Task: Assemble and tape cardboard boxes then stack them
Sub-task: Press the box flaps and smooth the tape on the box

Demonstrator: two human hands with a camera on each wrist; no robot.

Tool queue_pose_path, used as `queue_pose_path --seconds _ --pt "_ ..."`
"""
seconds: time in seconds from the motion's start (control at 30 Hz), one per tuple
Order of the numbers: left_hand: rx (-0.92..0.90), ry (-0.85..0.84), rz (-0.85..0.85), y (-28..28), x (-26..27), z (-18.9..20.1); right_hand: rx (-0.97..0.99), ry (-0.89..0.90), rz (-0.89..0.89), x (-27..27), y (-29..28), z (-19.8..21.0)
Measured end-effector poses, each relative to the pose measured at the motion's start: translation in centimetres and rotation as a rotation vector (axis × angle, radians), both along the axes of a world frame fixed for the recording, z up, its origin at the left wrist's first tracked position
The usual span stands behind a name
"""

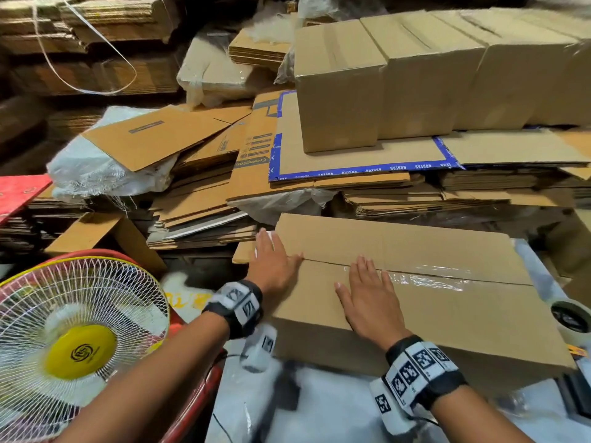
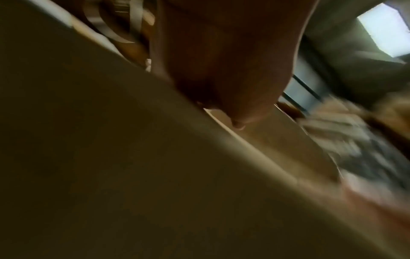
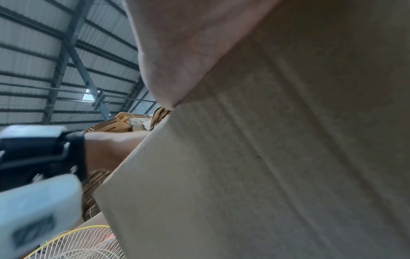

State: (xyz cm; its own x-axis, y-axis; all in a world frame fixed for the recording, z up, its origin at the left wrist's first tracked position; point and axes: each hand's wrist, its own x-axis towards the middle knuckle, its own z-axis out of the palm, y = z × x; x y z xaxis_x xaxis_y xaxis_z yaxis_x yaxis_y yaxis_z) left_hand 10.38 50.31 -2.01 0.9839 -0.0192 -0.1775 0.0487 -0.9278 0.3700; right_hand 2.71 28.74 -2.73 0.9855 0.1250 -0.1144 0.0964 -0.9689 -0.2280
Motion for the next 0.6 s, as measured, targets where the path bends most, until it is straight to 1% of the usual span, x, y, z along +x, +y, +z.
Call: queue_pose_path --seconds 0.03,0.07,0.13,0.2,0.3,0.37,0.43,0.5,0.6 --pt "0.145 -0.073 -0.105 -0.6 -1.4 0.0 0.005 -0.003 0.001 -0.1 0.0 0.1" --pt "0.241 -0.111 -0.222 -0.8 -2.1 -0.4 0.012 -0.005 0.001 -0.1 0.1 0.2" --pt "0.289 -0.096 -0.401 -0.7 -2.9 -0.9 0.044 0.005 -0.007 0.1 0.0 0.3" --pt "0.305 -0.080 -0.492 -0.5 -3.0 -1.1 0.087 0.024 -0.027 0.3 0.0 0.6" --pt "0.304 -0.119 -0.516 -0.3 -3.2 -1.4 0.163 0.037 -0.025 0.7 0.7 1.5" --pt "0.300 -0.131 -0.516 -0.2 -3.0 -1.5 0.189 0.044 0.038 1.2 1.5 2.1" --pt "0.273 -0.140 -0.508 -0.3 -2.9 -1.4 0.165 0.061 0.102 1.5 1.8 2.2" --pt "0.267 -0.136 -0.509 -0.5 -3.0 -1.3 0.122 0.070 0.122 1.3 0.6 1.8" --pt "0.252 -0.142 -0.503 -0.7 -3.2 -1.1 0.125 0.106 0.042 0.4 -3.1 1.4"
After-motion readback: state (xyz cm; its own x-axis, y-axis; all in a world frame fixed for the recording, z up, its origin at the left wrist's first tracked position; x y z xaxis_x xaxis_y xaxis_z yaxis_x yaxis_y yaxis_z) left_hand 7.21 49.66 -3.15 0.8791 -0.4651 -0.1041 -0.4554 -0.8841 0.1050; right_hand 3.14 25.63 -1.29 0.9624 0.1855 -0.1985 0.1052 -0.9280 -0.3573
